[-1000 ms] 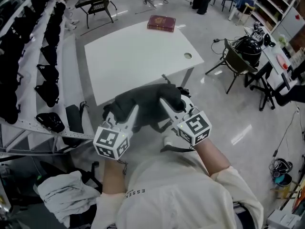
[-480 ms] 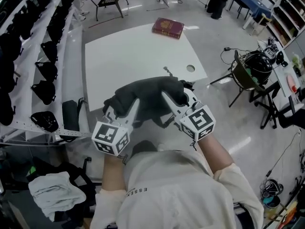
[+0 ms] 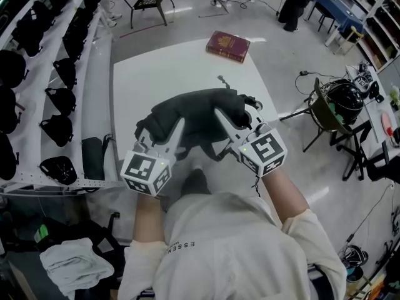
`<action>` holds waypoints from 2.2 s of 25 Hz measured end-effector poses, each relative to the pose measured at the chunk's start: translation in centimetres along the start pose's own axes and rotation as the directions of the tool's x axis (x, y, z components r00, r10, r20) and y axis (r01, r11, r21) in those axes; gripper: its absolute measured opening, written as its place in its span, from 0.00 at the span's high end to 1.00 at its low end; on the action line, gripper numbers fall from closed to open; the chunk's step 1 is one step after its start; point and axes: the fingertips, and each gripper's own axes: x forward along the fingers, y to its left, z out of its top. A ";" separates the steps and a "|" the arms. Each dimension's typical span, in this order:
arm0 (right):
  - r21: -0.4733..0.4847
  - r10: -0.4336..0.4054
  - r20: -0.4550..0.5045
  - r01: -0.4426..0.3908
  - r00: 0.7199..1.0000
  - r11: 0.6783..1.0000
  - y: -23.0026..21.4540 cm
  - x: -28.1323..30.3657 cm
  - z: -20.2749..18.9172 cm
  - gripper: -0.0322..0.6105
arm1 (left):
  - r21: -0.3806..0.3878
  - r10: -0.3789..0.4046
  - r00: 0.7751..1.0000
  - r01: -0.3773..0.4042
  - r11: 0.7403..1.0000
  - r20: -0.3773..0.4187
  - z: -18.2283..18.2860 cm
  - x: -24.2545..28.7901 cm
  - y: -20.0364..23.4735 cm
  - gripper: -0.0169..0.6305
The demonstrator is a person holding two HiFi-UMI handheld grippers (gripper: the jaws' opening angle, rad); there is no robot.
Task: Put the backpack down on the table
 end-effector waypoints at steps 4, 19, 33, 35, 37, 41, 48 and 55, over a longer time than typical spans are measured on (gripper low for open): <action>-0.021 0.002 0.014 -0.002 1.000 1.000 -2.5 3.8 0.6 0.84 | 0.013 0.009 1.000 -0.010 1.000 0.027 0.9 2.7 3.5 0.88; -0.006 0.023 0.005 -0.023 1.000 1.000 -9.5 19.5 0.9 0.84 | 0.007 0.043 0.999 -0.043 0.999 0.011 2.3 11.0 18.1 0.88; -0.052 0.040 0.026 -0.038 0.999 0.998 -15.2 31.1 -0.2 0.83 | 0.037 0.070 0.996 -0.072 0.997 0.056 1.8 18.2 28.8 0.88; -0.053 0.045 0.031 -0.043 0.999 0.998 -16.0 32.4 -0.7 0.83 | 0.038 0.080 0.995 -0.082 0.996 0.060 1.3 19.2 30.0 0.88; -0.053 0.050 0.029 -0.048 0.998 0.997 -16.7 33.5 -1.3 0.83 | 0.039 0.086 0.995 -0.088 0.995 0.060 0.8 20.2 30.9 0.88; -0.045 0.054 0.027 -0.053 0.998 0.998 -18.1 35.5 -2.6 0.83 | 0.047 0.092 0.994 -0.094 0.994 0.054 -0.1 22.0 32.6 0.88; -0.046 0.067 0.040 -0.065 0.997 0.997 -18.8 36.5 -3.8 0.83 | 0.070 0.111 0.992 -0.115 0.991 0.065 -1.2 22.9 33.5 0.88; 0.010 0.071 0.017 -0.072 0.997 0.997 -17.6 34.7 -5.3 0.83 | 0.018 0.105 0.994 -0.105 0.994 0.034 -2.9 21.9 31.8 0.88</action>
